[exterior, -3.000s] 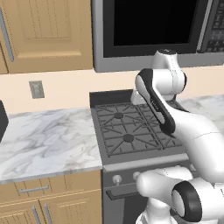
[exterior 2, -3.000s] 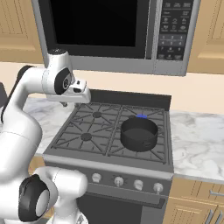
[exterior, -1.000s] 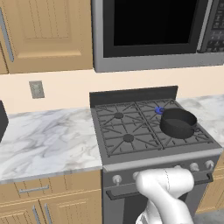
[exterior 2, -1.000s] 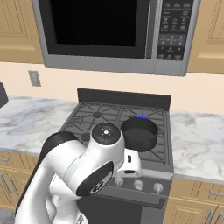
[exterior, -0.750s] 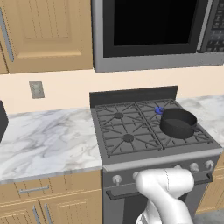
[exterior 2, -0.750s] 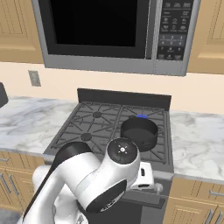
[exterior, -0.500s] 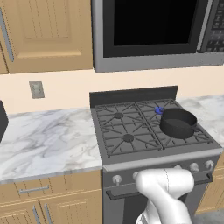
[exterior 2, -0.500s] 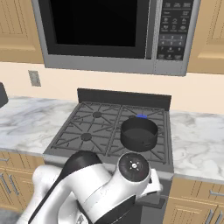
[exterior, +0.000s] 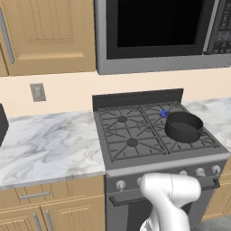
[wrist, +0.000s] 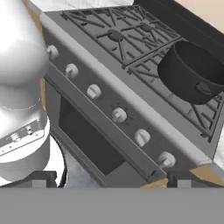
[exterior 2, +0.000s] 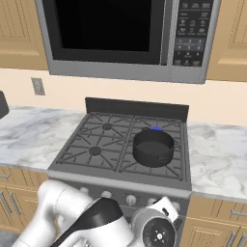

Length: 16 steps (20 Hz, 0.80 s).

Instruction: Turn off the rear right burner of the stove.

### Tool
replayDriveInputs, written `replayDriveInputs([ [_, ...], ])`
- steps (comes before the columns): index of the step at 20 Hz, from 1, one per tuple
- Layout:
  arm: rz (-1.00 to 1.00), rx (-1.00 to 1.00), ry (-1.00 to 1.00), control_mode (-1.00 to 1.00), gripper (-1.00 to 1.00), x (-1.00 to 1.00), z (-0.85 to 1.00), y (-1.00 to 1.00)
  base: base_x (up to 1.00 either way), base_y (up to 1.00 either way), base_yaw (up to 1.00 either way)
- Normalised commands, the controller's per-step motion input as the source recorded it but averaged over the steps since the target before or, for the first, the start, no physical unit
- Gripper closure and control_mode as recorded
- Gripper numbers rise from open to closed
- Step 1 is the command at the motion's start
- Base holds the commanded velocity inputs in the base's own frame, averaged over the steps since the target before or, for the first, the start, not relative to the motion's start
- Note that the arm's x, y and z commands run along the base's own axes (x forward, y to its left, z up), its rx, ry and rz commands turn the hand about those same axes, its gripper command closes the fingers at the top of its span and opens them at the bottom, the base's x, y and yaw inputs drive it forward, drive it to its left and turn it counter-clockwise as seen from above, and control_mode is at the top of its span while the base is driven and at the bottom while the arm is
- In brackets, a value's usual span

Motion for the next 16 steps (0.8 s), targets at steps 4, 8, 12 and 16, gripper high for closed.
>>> replayDriveInputs([
  [4,0.25,-0.27,-0.28,-1.00,-1.00,0.07,-0.39,0.36,0.00,0.00,0.00],
  [8,0.18,-0.20,-0.03,-1.00,-1.00,0.25,-0.53,0.05,0.00,0.00,0.00],
  [12,0.01,-0.10,0.00,-1.00,-1.00,0.21,-0.45,0.27,0.00,0.00,0.00],
  [16,0.00,-0.07,-0.02,-1.00,-1.00,0.27,-0.33,0.13,0.00,0.00,0.00],
])
